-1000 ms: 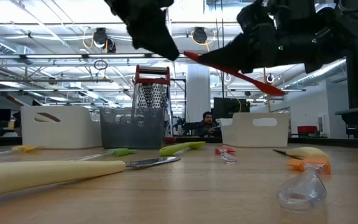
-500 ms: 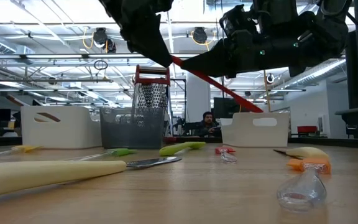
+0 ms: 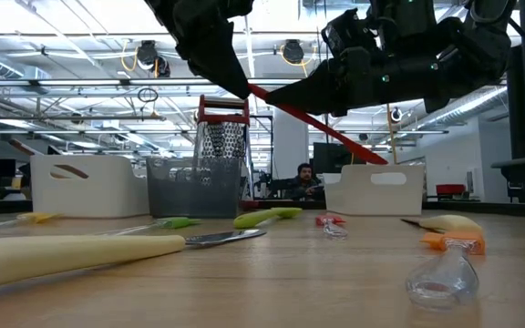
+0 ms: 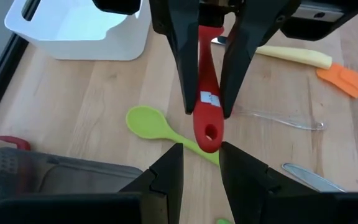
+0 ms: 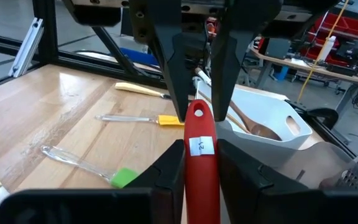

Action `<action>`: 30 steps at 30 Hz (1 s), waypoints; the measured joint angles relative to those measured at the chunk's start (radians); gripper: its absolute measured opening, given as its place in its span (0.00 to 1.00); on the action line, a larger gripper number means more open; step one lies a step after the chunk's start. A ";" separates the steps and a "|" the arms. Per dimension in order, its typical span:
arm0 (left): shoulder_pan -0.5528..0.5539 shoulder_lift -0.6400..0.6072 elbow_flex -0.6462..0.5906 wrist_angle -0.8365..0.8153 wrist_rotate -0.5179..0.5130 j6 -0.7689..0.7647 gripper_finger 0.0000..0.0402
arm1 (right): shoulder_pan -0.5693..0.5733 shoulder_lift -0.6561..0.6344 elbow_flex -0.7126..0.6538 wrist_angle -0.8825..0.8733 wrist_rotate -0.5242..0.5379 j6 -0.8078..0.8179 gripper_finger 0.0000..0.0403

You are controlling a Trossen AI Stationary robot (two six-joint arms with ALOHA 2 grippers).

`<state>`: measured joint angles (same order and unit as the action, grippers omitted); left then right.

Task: Pick & Place Kitchen Items
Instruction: Put the red serving spoon into the left white bin

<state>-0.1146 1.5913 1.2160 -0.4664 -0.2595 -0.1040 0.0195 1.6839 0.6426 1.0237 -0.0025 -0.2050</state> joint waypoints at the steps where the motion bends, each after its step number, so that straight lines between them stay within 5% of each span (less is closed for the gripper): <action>1: -0.002 0.000 0.000 0.000 0.002 0.000 0.27 | -0.004 0.000 0.000 -0.011 0.000 0.000 0.17; 10: 0.001 0.000 0.001 0.001 0.023 0.024 0.29 | -0.018 0.000 0.000 -0.028 0.001 0.008 0.17; 22: 0.018 0.000 0.001 0.068 0.048 0.130 0.54 | -0.018 0.000 -0.001 -0.018 0.001 -0.001 0.17; 30: 0.018 0.016 0.001 0.076 0.044 0.133 0.50 | -0.017 0.000 -0.001 0.008 -0.001 -0.001 0.17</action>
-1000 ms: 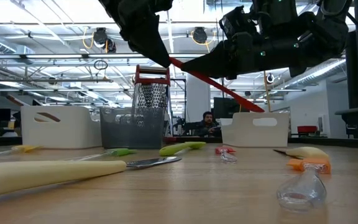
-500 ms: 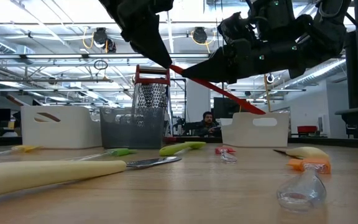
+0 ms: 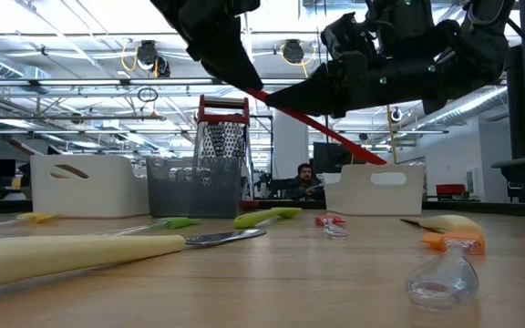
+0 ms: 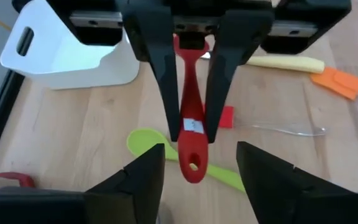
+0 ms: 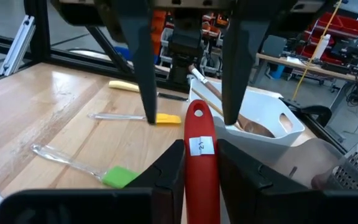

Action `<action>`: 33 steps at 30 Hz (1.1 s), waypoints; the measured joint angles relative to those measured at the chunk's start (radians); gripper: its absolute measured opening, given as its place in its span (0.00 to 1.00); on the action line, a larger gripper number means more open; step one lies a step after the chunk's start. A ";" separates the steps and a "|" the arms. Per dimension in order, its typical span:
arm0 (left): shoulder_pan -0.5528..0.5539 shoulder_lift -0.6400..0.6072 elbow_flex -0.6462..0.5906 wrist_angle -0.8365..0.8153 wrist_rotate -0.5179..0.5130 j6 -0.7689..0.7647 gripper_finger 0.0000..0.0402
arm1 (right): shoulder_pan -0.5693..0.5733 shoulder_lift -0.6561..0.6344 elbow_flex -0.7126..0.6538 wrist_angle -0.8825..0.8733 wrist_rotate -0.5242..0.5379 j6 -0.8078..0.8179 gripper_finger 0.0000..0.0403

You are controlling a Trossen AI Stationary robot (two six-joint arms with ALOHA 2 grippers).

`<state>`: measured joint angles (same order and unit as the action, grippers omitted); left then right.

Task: Pick & Place Kitchen Items
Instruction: Put the red serving spoon into the left white bin

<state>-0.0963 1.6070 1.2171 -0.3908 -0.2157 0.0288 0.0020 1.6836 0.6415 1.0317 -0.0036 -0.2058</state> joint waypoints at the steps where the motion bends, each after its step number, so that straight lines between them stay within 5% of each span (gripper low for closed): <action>1: 0.001 0.007 0.001 0.012 -0.003 0.000 0.48 | 0.000 0.000 0.000 0.000 0.000 0.000 0.17; 20: 0.019 0.011 0.000 0.018 -0.003 -0.016 0.12 | 0.002 0.000 0.000 0.010 0.001 -0.014 0.19; 33: 0.010 0.013 0.000 -0.008 -0.005 -0.040 0.12 | 0.003 -0.001 0.001 -0.028 0.000 -0.049 0.24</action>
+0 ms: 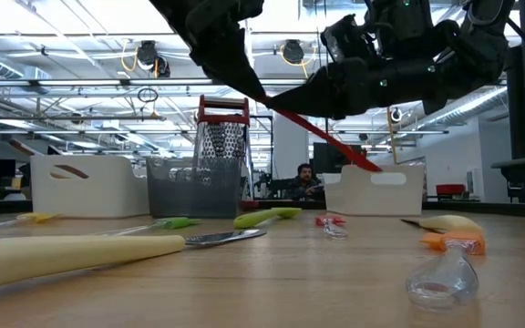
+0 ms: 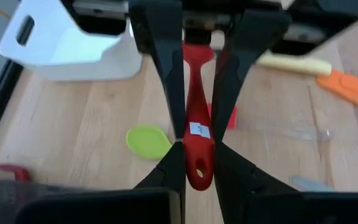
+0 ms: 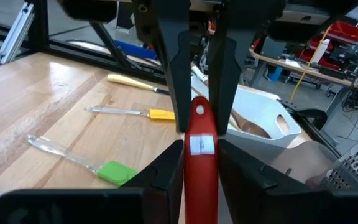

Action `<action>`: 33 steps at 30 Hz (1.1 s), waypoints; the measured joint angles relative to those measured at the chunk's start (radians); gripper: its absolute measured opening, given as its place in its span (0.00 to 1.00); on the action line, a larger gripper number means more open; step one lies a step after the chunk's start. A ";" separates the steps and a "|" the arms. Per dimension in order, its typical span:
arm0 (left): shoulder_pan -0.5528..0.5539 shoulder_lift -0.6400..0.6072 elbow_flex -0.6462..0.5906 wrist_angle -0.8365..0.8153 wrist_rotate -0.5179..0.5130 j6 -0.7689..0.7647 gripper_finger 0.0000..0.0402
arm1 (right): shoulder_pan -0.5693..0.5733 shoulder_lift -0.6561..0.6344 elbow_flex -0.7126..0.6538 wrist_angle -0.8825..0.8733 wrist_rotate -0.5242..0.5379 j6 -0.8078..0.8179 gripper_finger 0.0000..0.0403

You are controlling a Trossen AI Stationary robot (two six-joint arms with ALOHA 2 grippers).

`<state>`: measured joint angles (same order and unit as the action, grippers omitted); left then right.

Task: Pick & Place Kitchen Items
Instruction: Put the red serving spoon into the left white bin

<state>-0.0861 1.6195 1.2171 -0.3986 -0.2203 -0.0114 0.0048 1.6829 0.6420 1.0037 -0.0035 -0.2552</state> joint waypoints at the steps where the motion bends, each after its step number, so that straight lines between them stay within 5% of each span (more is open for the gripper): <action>1: -0.001 0.000 0.000 -0.016 -0.001 -0.007 0.12 | 0.000 0.000 -0.001 -0.005 0.000 0.000 0.26; 13: -0.049 -0.048 0.000 -0.130 -0.079 -0.139 0.11 | 0.039 -0.010 0.000 -0.001 0.004 -0.048 0.39; 25: -0.104 -0.204 -0.001 -0.337 -0.227 -0.334 0.11 | 0.130 -0.059 -0.001 -0.014 0.006 -0.156 0.39; 33: -0.151 -0.346 0.000 -0.586 -0.351 -0.601 0.12 | 0.157 -0.058 -0.001 -0.036 0.006 -0.228 0.38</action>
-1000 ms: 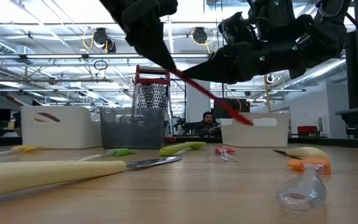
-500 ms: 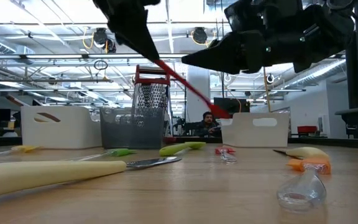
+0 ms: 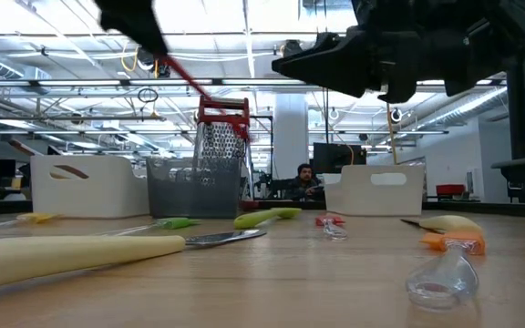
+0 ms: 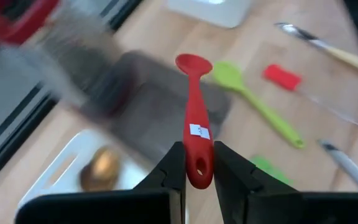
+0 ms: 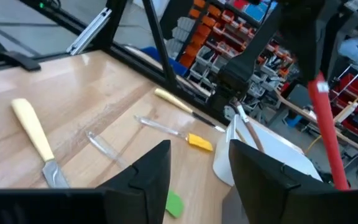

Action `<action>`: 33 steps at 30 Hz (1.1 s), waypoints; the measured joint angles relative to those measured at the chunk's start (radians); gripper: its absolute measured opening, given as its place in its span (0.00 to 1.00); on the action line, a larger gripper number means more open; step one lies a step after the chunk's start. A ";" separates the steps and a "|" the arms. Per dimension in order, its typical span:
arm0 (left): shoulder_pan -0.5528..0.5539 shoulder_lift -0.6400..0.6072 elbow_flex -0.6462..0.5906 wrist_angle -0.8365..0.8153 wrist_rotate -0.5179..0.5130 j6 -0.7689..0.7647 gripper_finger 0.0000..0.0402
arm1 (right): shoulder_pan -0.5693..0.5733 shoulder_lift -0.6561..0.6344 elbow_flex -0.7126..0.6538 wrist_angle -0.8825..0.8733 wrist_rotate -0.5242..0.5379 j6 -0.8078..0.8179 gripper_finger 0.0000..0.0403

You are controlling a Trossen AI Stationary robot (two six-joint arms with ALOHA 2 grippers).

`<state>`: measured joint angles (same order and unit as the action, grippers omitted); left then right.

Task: Pick & Place Kitchen Items
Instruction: Put the red serving spoon into the left white bin

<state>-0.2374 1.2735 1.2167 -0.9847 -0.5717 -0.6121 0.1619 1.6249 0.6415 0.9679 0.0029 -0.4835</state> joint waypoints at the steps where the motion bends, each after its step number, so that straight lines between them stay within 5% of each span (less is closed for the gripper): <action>1: -0.007 -0.015 0.000 -0.038 -0.015 -0.041 0.12 | 0.000 0.000 0.000 -0.004 0.000 0.000 0.38; 14: -0.071 -0.076 0.000 -0.583 -0.058 -0.616 0.13 | -0.003 0.000 0.000 -0.016 0.001 0.000 0.39; 26: -0.068 -0.055 -0.166 -0.533 -0.030 -0.774 0.14 | -0.003 0.000 0.000 -0.016 0.001 0.000 0.39; 33: -0.009 -0.055 -0.226 -0.407 -0.023 -0.708 0.14 | -0.003 0.000 0.000 -0.016 0.000 0.000 0.39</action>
<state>-0.2465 1.2186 0.9907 -1.3920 -0.5950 -1.3203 0.1589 1.6253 0.6415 0.9518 0.0029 -0.4839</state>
